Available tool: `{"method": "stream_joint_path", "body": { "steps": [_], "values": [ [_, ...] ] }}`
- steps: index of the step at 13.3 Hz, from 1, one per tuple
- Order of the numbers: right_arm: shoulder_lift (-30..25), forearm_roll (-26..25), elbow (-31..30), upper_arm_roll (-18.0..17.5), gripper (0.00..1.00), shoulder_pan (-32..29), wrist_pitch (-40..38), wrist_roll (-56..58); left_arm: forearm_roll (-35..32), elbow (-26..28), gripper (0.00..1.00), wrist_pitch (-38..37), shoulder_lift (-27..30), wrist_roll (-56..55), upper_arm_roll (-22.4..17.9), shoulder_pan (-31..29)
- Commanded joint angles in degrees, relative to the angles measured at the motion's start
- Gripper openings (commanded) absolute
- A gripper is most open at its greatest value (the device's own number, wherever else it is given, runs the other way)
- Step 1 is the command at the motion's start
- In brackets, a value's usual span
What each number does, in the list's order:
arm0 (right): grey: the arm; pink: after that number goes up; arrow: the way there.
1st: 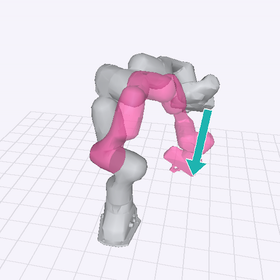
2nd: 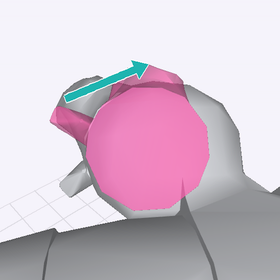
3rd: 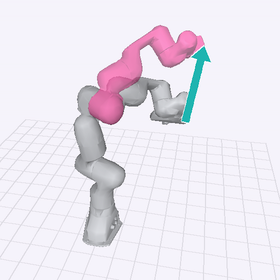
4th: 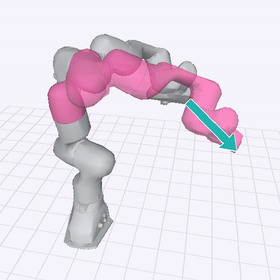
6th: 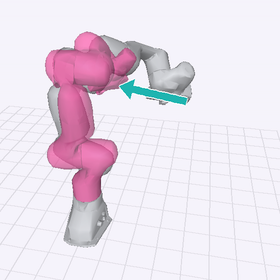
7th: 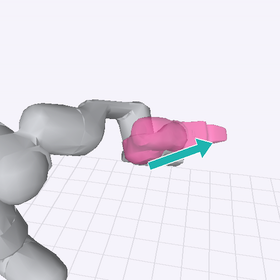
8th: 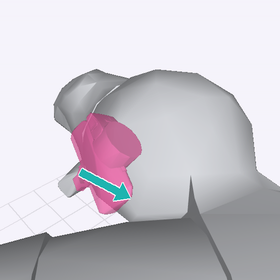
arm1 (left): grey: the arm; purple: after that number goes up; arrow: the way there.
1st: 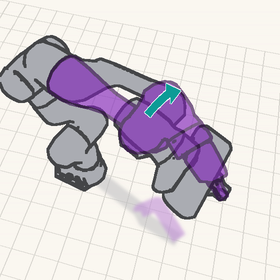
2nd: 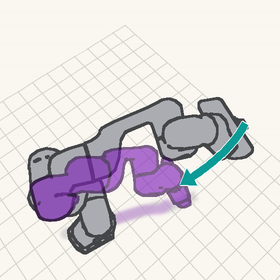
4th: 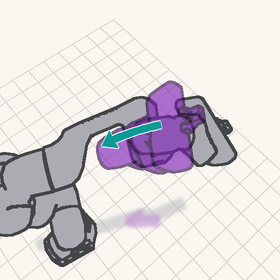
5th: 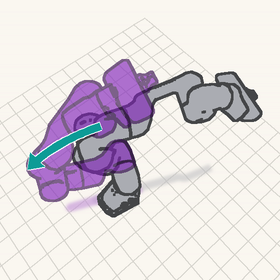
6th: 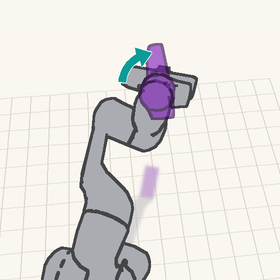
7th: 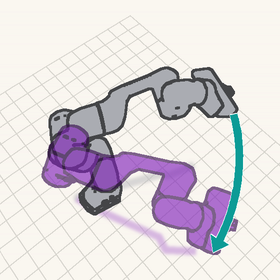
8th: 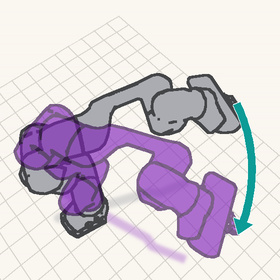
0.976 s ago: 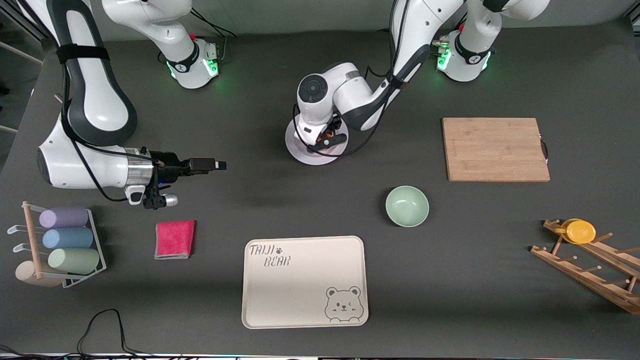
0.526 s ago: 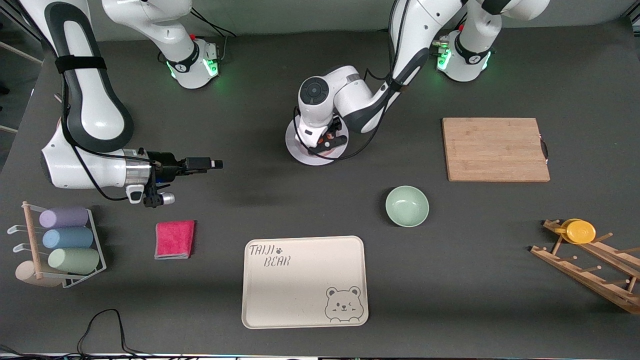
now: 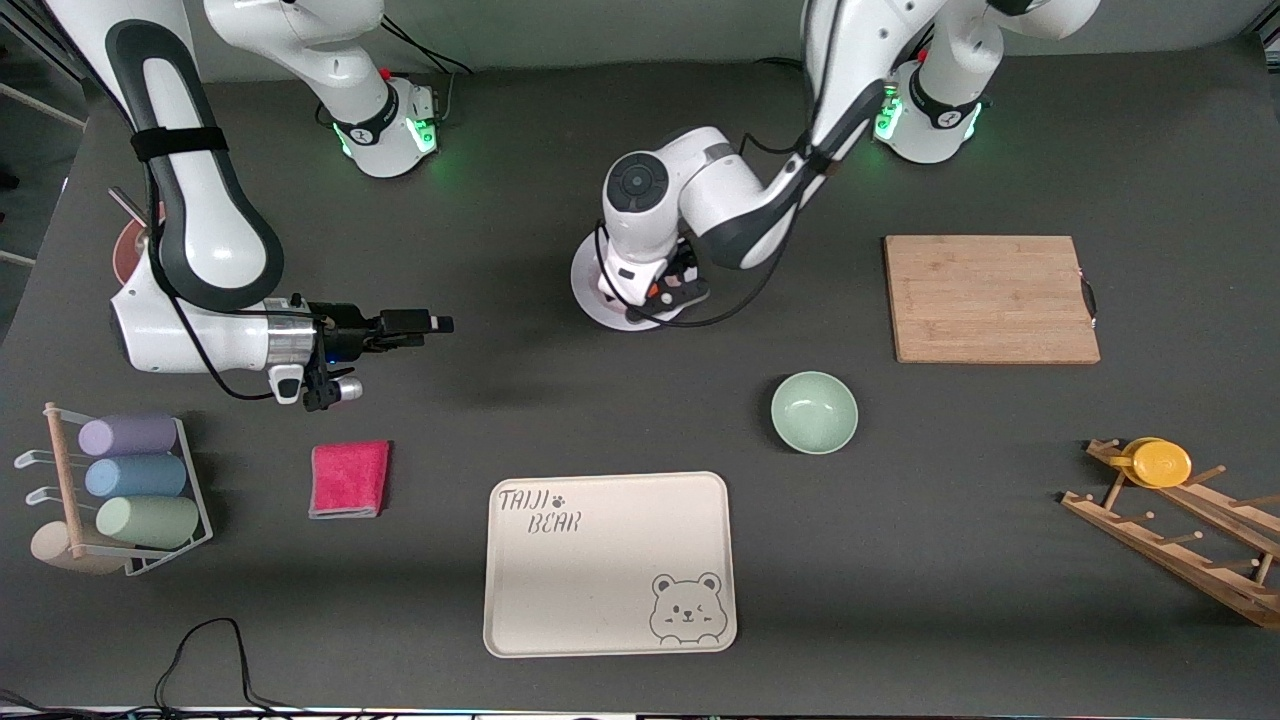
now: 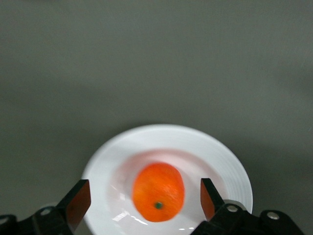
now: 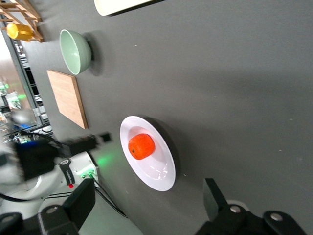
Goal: Place orange and plate with both arms
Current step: 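Lower the orange onto the plate and open the left gripper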
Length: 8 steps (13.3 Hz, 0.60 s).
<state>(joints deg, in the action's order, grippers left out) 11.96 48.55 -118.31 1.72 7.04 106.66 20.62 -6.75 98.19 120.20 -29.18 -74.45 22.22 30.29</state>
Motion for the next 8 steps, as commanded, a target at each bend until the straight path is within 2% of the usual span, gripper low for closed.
{"method": "stream_joint_path", "body": {
  "steps": [1,4,6,7,8],
  "values": [
    [-1.7,3.0,-2.5,0.0,0.98,0.4,1.4,2.8,0.2,-3.6,1.0,-9.2,5.9,8.6,0.4,-6.4],
    [-2.3,3.9,-4.3,-0.1,0.98,1.9,2.6,2.8,0.5,-12.1,1.0,-21.6,7.6,24.2,0.4,-16.2],
    [-2.4,5.7,-6.0,-0.2,0.98,3.2,5.2,4.1,1.4,-14.6,1.0,-26.0,9.7,32.9,0.1,-23.3],
    [-2.3,7.3,-7.4,-0.3,0.98,3.7,6.8,5.6,1.3,-14.3,1.0,-27.2,11.1,37.5,-1.1,-24.7],
    [-2.2,9.3,-8.2,-0.4,0.98,3.8,7.1,6.5,1.5,-14.3,1.0,-28.5,12.7,41.3,-6.7,-23.2]
  ]
}}
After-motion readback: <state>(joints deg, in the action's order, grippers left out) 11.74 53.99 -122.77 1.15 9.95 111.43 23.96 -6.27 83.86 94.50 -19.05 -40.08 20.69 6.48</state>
